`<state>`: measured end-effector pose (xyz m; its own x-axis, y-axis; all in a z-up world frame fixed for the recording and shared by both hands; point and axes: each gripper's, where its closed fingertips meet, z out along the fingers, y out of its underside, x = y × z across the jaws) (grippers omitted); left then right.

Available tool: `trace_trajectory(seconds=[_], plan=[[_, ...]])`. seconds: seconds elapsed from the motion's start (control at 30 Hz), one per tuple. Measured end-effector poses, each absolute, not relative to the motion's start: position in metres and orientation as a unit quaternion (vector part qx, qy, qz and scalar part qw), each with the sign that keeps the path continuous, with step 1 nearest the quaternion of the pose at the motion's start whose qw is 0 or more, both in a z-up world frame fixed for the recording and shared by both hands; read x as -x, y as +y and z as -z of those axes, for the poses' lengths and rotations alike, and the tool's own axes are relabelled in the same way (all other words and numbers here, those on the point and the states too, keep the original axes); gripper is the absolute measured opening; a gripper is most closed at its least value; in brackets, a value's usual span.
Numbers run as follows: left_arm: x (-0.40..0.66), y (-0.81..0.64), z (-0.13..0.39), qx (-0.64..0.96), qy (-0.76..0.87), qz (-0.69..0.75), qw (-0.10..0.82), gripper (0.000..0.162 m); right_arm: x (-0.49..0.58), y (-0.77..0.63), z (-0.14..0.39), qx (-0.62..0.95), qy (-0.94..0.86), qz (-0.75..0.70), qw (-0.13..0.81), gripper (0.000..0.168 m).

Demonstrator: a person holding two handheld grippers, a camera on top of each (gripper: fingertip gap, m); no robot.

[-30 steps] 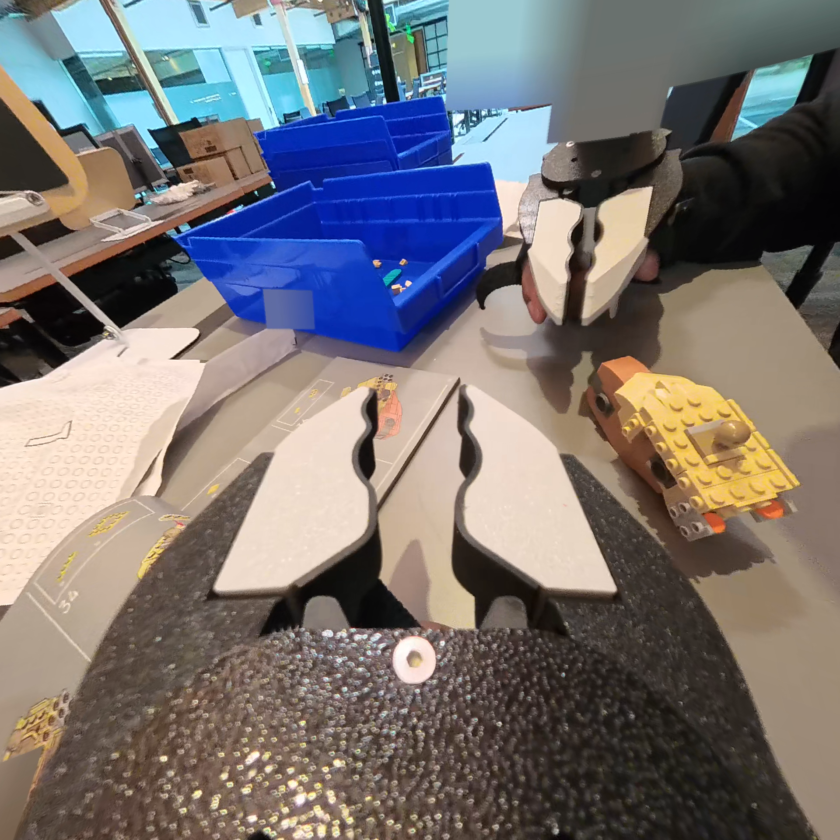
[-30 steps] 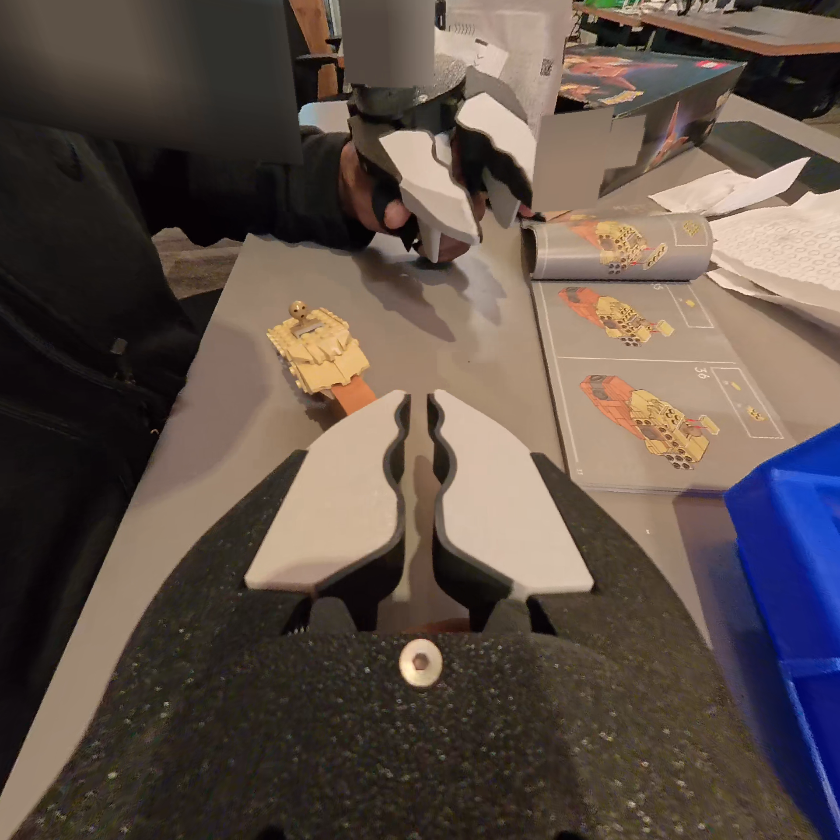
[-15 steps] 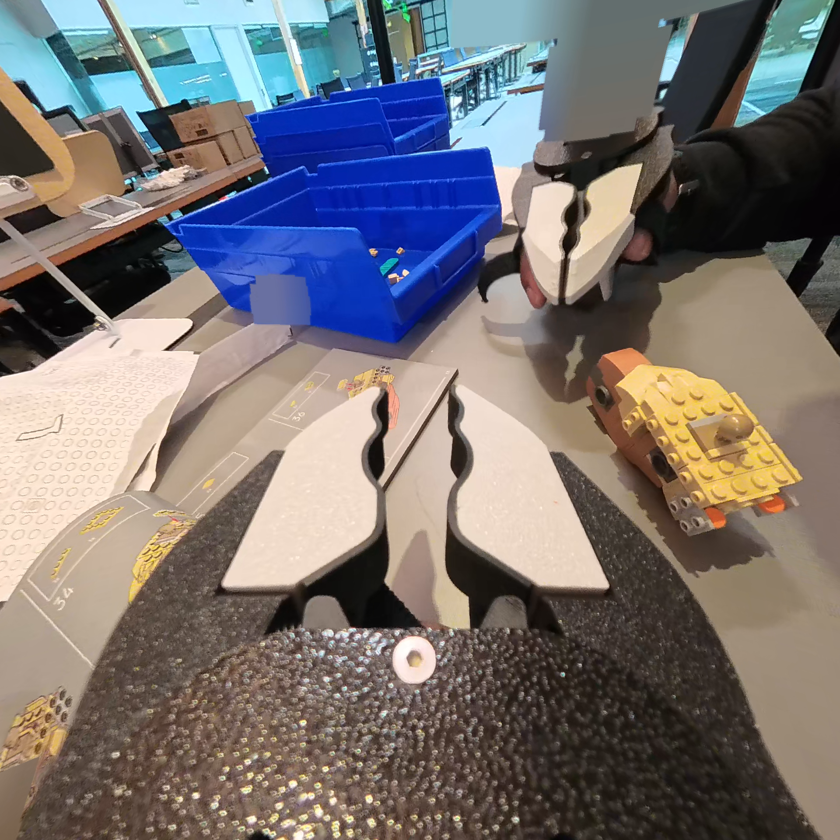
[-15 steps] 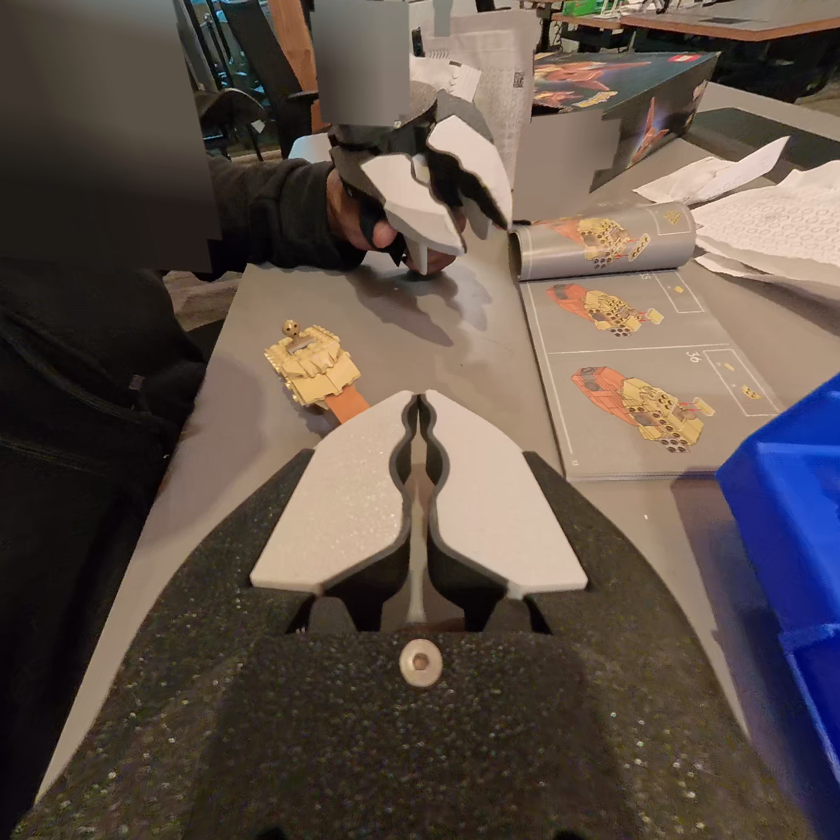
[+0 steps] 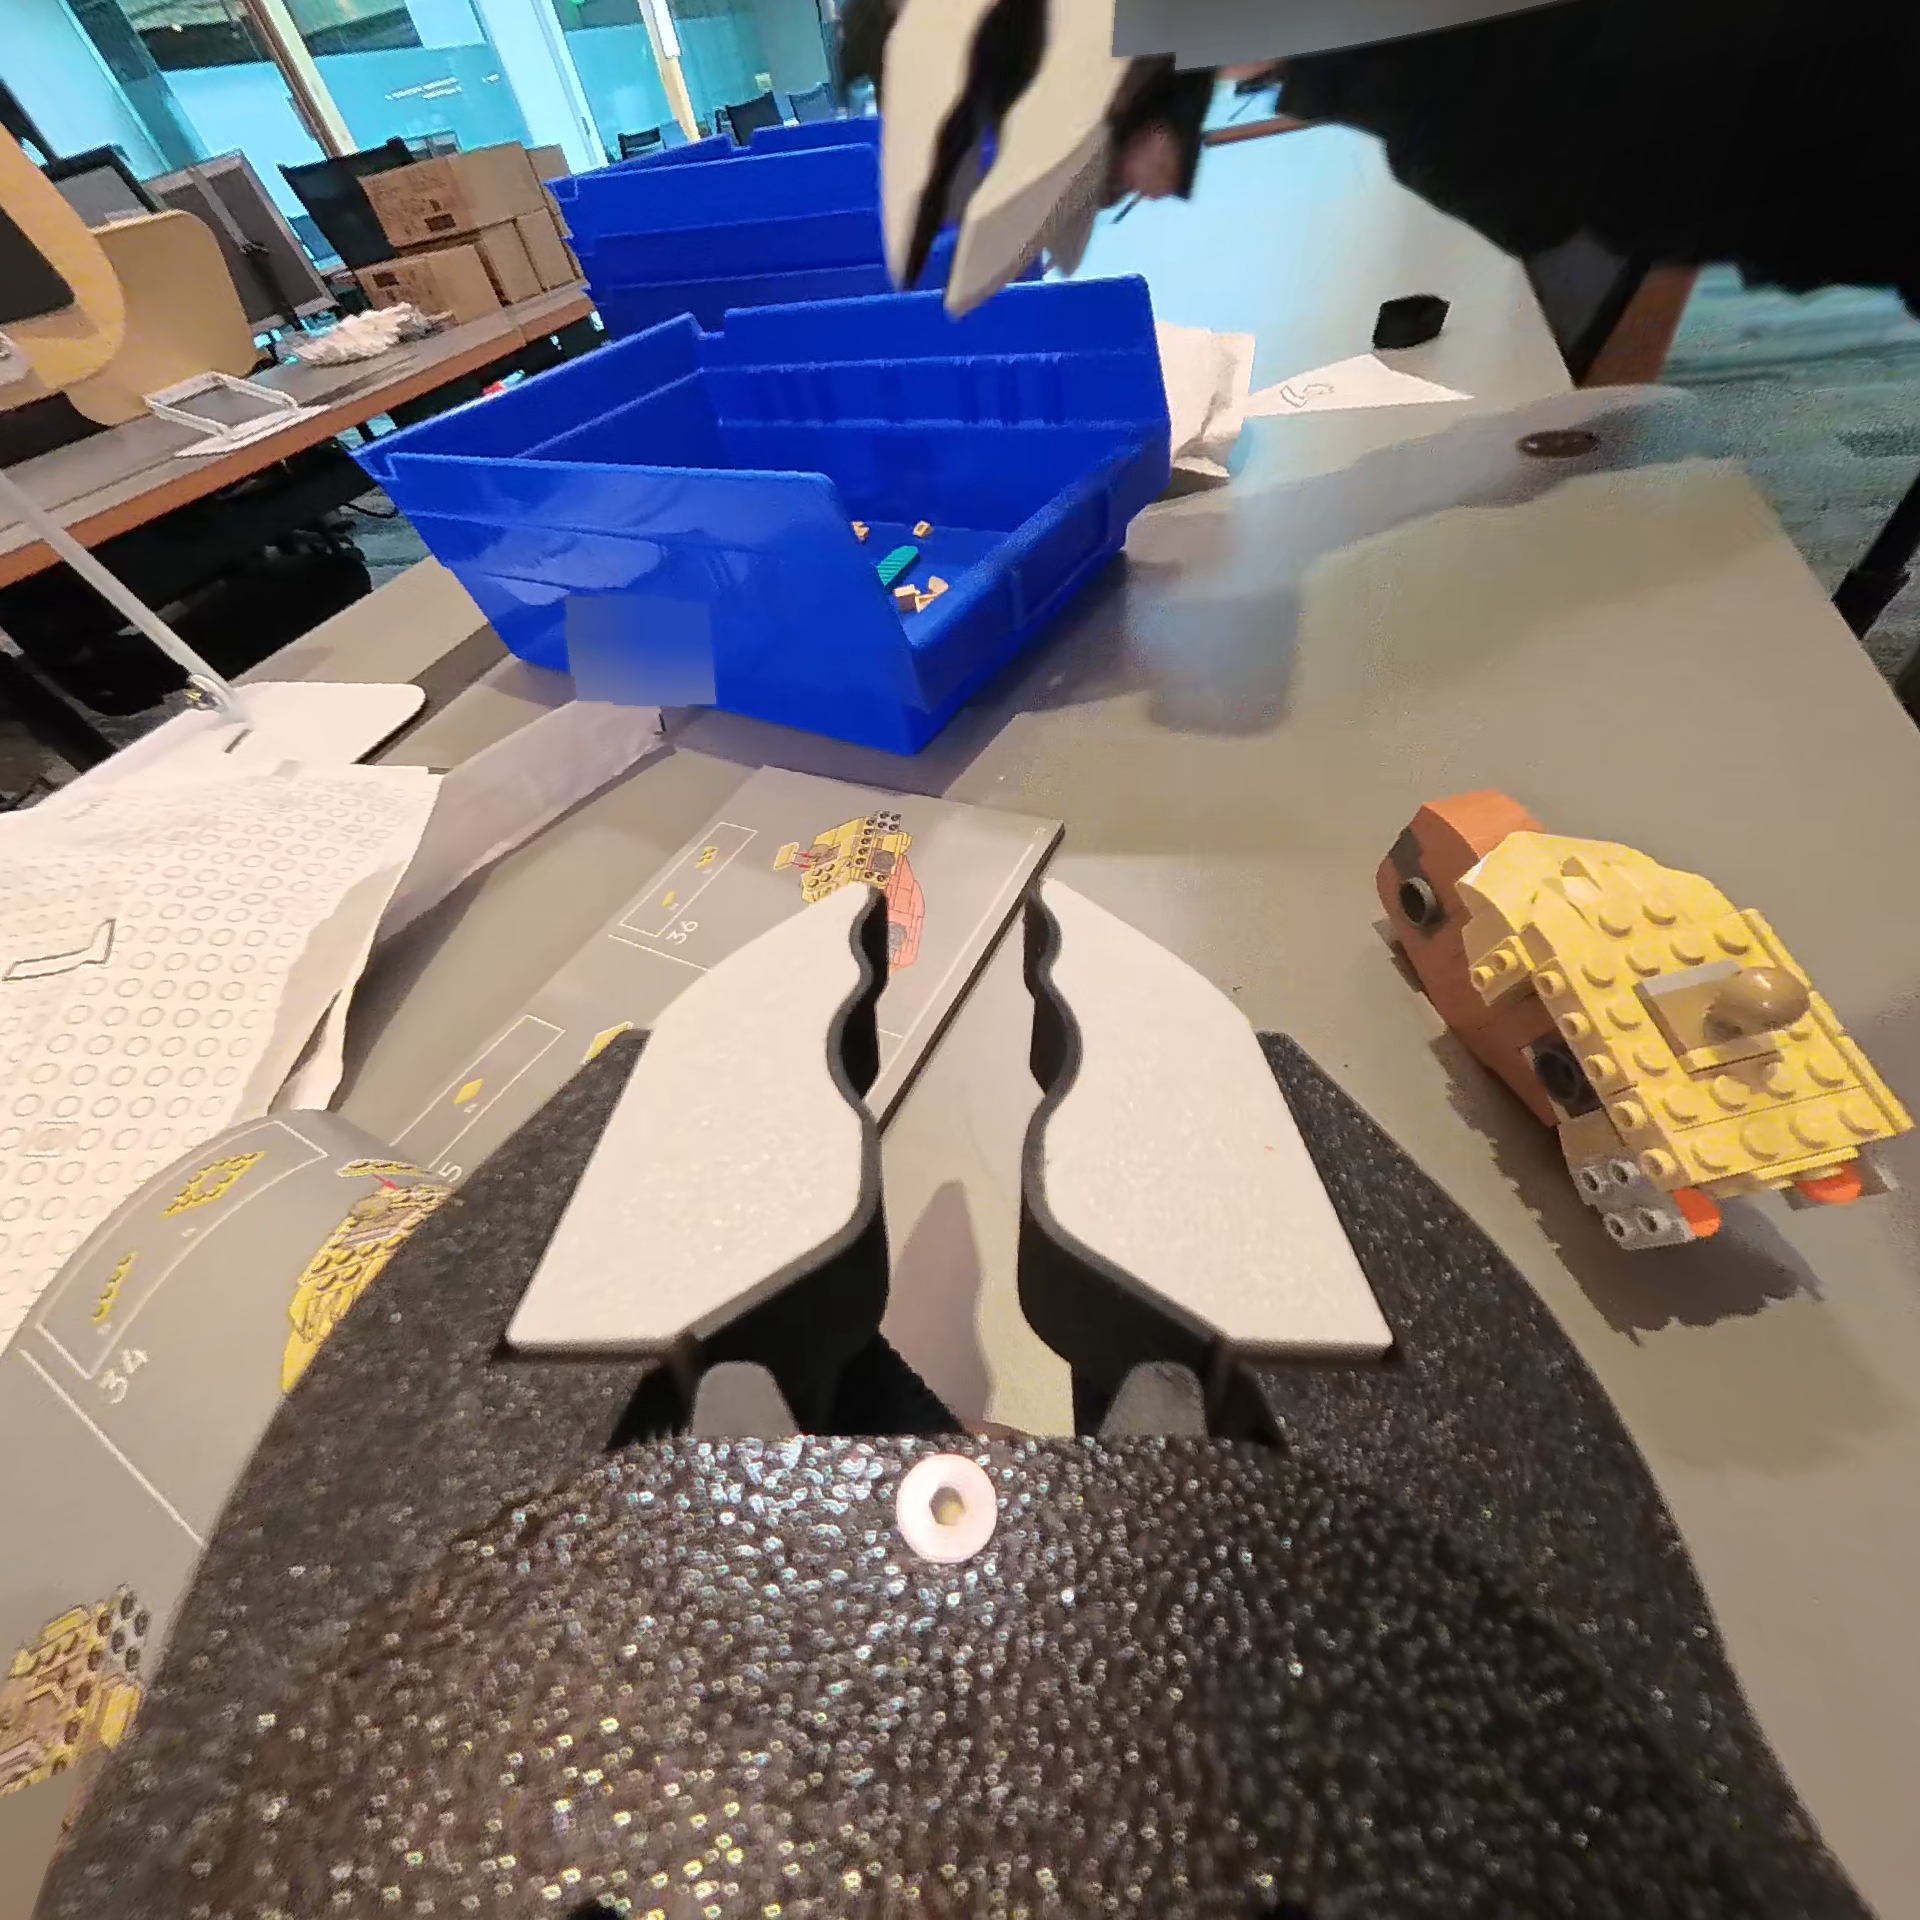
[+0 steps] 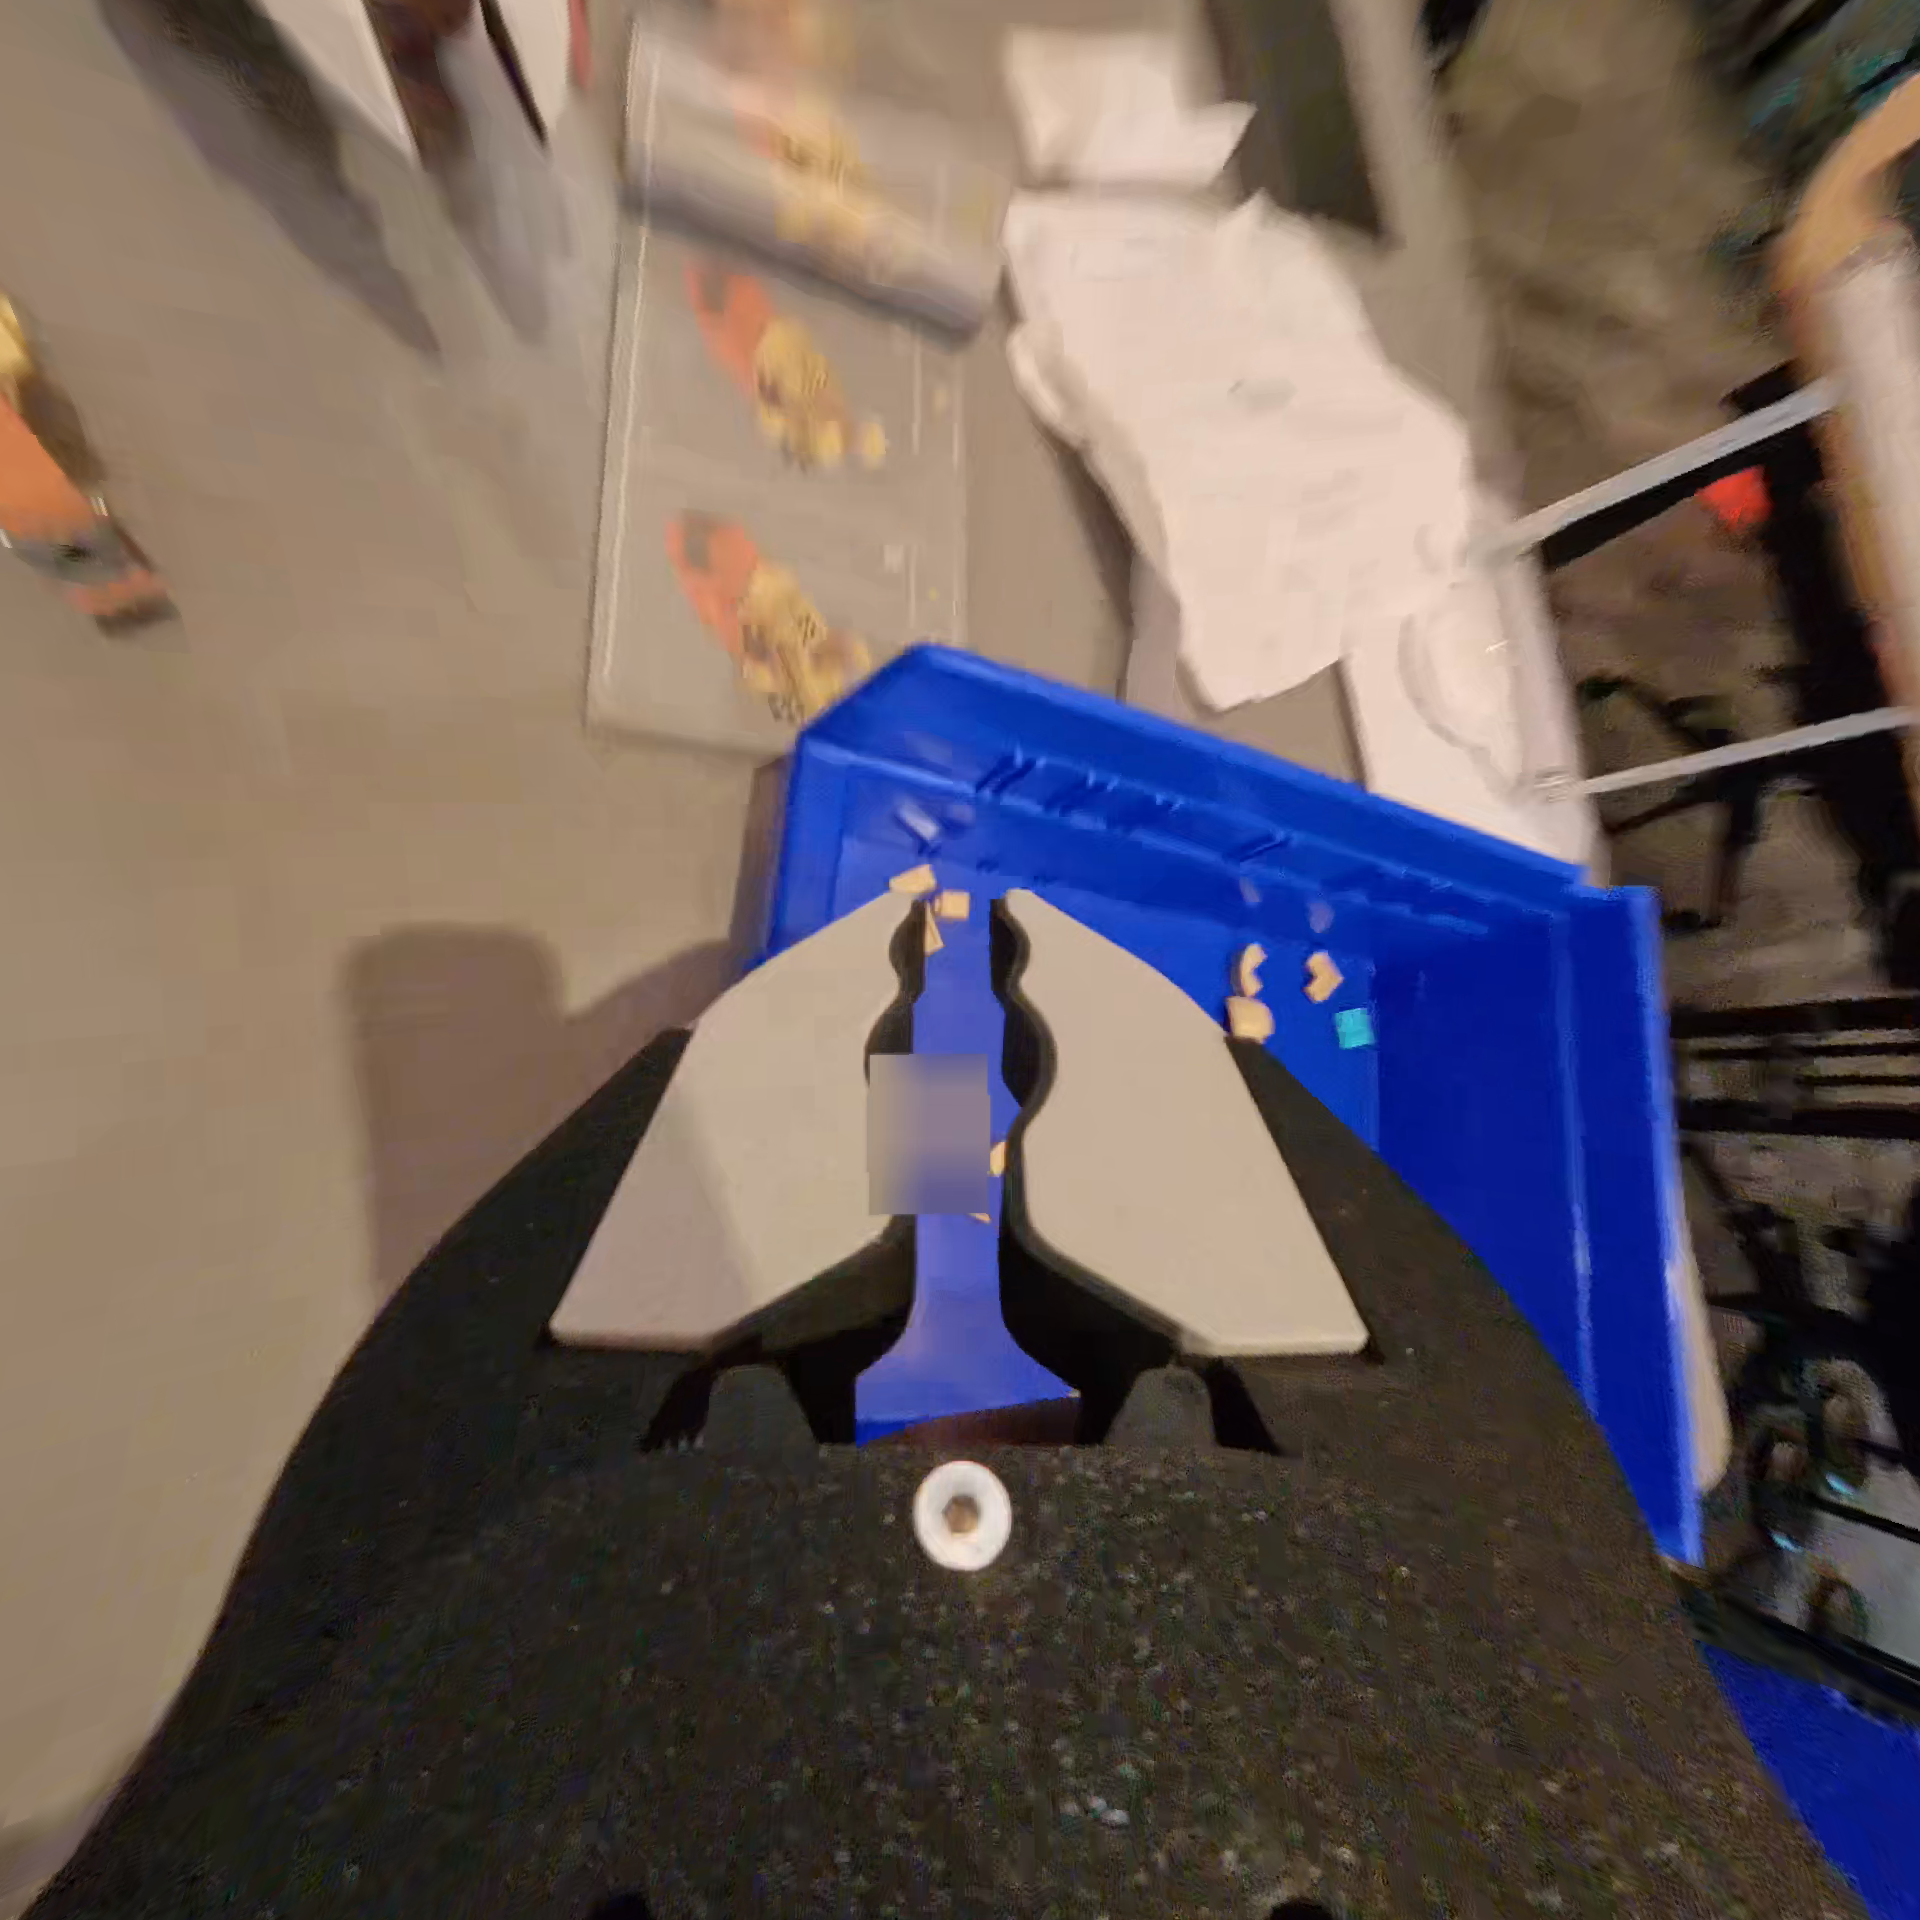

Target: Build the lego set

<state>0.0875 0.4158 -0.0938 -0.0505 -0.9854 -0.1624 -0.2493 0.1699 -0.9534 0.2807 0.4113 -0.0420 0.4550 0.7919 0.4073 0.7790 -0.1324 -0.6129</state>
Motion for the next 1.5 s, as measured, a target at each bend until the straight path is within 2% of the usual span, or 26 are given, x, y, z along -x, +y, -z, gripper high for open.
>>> trace_trajectory(seconds=[0.07, 0.17, 0.27, 0.4, 0.53, 0.73, 0.8, 0.97, 1.03, 1.13, 1.2, 1.27, 1.43, 1.5], plan=[[-0.086, 0.415, 0.092, 0.504, 0.605, 0.397, 0.471, 0.024, -0.283, 0.426, 0.067, 0.768, -0.553, -0.049, 0.319, 0.013], [-0.082, 0.418, 0.092, 0.506, 0.602, 0.392, 0.478, 0.024, -0.290, 0.439, 0.113, 0.770, -0.601, -0.030, 0.211, 0.018], [-0.079, 0.420, 0.089, 0.508, 0.594, 0.400, 0.478, 0.024, -0.292, 0.442, 0.140, 0.764, -0.622, -0.018, 0.167, 0.024], [-0.078, 0.422, 0.089, 0.513, 0.590, 0.409, 0.471, 0.024, -0.287, 0.446, 0.157, 0.777, -0.604, -0.046, 0.170, 0.024], [-0.079, 0.421, 0.090, 0.512, 0.594, 0.404, 0.471, 0.024, -0.288, 0.449, 0.164, 0.788, -0.591, -0.053, 0.163, 0.031], [-0.080, 0.420, 0.092, 0.513, 0.598, 0.400, 0.468, 0.024, -0.289, 0.451, 0.166, 0.791, -0.592, -0.058, 0.140, 0.026], [-0.080, 0.420, 0.092, 0.513, 0.599, 0.399, 0.468, 0.024, -0.285, 0.451, 0.167, 0.796, -0.585, -0.072, 0.136, 0.016], [-0.079, 0.419, 0.091, 0.509, 0.598, 0.400, 0.472, 0.024, -0.291, 0.450, 0.162, 0.808, -0.573, -0.050, 0.129, 0.016], [-0.078, 0.419, 0.091, 0.508, 0.598, 0.401, 0.473, 0.024, -0.295, 0.447, 0.139, 0.809, -0.563, -0.041, 0.165, 0.016], [-0.078, 0.418, 0.091, 0.508, 0.599, 0.400, 0.472, 0.024, -0.275, 0.423, 0.083, 0.802, -0.528, -0.095, 0.264, 0.015], [-0.078, 0.418, 0.092, 0.509, 0.601, 0.399, 0.470, 0.024, -0.253, 0.391, 0.066, 0.784, -0.525, -0.127, 0.306, 0.015], [-0.079, 0.418, 0.093, 0.510, 0.603, 0.397, 0.467, 0.024, -0.228, 0.358, 0.076, 0.775, -0.529, -0.150, 0.312, 0.015], [-0.080, 0.418, 0.095, 0.515, 0.605, 0.392, 0.464, 0.024, -0.189, 0.313, 0.161, 0.795, -0.537, -0.136, 0.247, 0.016], [-0.080, 0.419, 0.095, 0.516, 0.604, 0.392, 0.464, 0.024, -0.179, 0.310, 0.165, 0.794, -0.524, -0.166, 0.258, 0.018]])
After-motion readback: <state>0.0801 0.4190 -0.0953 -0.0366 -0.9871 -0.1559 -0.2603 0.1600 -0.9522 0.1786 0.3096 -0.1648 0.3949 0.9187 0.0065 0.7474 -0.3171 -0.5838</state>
